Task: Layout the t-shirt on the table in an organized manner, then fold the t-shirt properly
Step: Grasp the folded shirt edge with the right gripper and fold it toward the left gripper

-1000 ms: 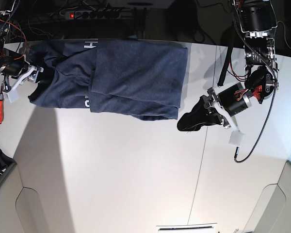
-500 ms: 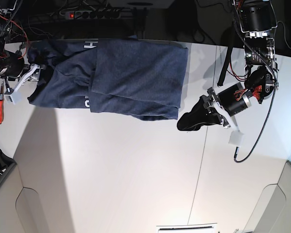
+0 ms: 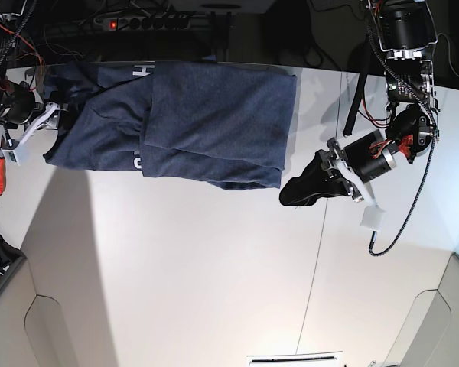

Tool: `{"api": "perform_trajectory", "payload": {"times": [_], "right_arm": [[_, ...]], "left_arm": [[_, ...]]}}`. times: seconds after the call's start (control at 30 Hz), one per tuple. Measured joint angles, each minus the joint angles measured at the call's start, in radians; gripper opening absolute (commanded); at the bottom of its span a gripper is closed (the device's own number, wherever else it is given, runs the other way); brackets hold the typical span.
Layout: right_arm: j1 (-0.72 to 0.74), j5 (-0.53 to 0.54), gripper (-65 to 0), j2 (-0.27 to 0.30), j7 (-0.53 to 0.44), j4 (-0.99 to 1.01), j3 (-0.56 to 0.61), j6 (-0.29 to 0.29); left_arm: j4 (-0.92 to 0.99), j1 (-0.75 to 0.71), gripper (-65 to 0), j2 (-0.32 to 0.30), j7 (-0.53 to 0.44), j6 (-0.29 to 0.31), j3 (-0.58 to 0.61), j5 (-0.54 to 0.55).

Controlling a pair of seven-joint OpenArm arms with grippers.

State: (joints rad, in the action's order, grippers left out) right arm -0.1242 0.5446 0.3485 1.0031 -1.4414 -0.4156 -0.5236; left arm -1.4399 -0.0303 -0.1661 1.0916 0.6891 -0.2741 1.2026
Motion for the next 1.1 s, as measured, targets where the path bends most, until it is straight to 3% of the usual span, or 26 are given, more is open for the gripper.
{"api": "perform_trajectory", "payload": {"times": [0.33,0.4,0.53,0.57,0.63,0.83,1.1], "right_arm": [[0.000,0.051,-26.1,-0.002,0.000,0.003,0.038,-0.008],[0.000,0.051,-34.9,-0.002,0.001,0.003,0.049,-0.008],[0.000,0.054,-62.6,-0.002,0.003,0.003,0.051,-0.008],[0.000,0.054,-65.0,-0.002,0.003,0.003,0.051,-0.008],[0.000,0.053,-65.0,-0.002,0.004,0.003,0.051,-0.008],[0.000,0.081,-65.0,-0.002,0.003,0.003,0.051,-0.008],[0.000,0.235,-65.0,-0.002,0.047,-0.055,0.051,-0.019]], "left_arm": [[0.000,0.000,-40.1,0.000,0.000,0.000,0.000,0.000],[0.000,0.000,-40.1,0.000,0.000,0.000,0.000,0.000],[0.000,0.000,-40.1,0.003,-0.034,0.000,-0.032,-0.001],[0.000,0.000,-40.1,0.003,-0.032,0.000,-0.055,-0.002],[0.000,0.000,-41.8,0.003,-0.035,0.000,-0.109,-0.031],[0.000,-0.038,-65.0,-0.012,-0.006,0.000,-0.236,-0.107],[0.000,-0.139,-65.0,-0.041,-0.048,0.000,-0.245,-0.323]]}}
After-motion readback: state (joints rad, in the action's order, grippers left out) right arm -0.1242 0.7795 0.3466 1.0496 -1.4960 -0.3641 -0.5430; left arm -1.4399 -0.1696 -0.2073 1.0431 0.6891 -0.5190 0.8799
